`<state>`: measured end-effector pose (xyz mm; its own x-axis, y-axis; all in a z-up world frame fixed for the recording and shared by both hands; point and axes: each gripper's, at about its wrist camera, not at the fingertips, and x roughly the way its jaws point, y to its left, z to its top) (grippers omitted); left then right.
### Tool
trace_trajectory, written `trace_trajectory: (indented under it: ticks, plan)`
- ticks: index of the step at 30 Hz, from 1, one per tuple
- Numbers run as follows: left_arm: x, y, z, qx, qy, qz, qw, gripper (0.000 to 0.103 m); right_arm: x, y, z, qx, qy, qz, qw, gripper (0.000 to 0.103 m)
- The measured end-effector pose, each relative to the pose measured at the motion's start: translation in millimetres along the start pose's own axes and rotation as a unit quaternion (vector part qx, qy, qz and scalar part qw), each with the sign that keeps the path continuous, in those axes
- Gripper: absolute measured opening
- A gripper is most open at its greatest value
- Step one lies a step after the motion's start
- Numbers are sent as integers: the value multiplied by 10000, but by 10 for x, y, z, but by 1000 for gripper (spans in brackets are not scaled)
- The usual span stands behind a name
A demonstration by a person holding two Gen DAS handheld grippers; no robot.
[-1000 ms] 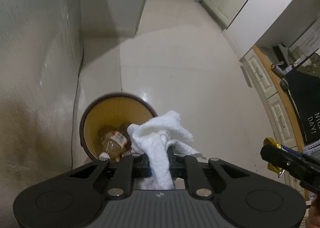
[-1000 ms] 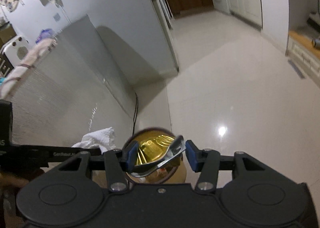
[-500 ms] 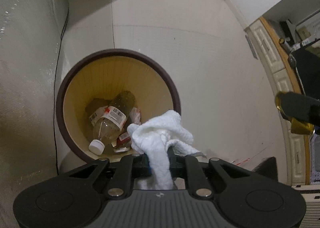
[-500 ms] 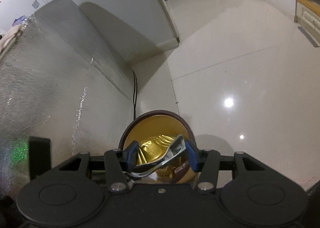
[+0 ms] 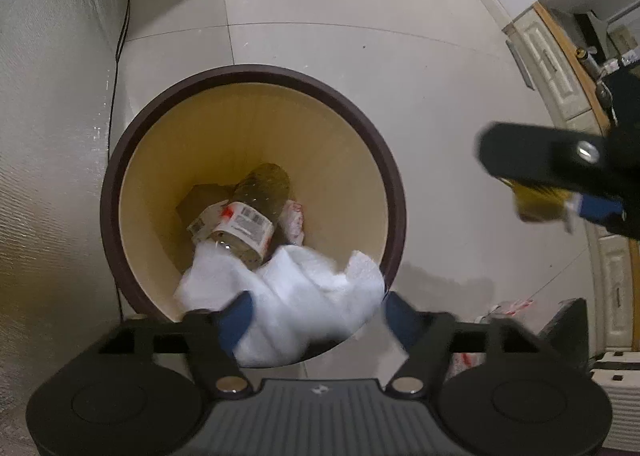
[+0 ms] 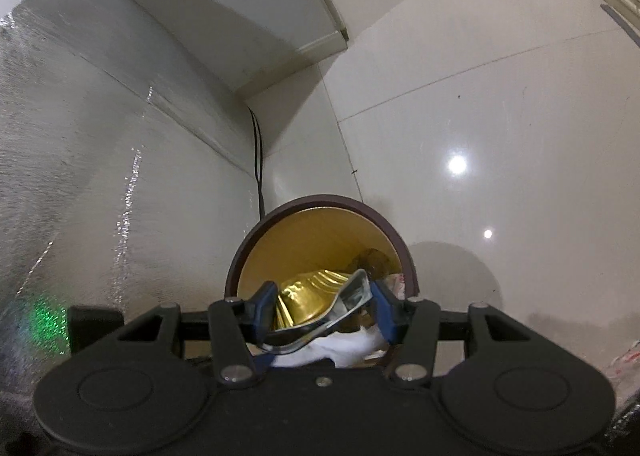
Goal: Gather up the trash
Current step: 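Open the left tool to drop the tissue while the right tool releases the gold wrapper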
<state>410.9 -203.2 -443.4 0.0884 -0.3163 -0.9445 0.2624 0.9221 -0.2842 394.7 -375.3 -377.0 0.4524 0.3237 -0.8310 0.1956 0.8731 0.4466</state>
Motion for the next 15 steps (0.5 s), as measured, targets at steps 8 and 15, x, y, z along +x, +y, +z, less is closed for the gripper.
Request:
trace_trajectory:
  ticks: [8, 15]
  plan:
    - [-3, 57, -53, 8, 51, 170, 9998, 86, 215, 166, 31, -253, 125, -28, 9996, 52]
    - [21, 78, -156, 207, 334, 361, 9986, 97, 304, 110, 51, -303, 163, -213, 9992, 92]
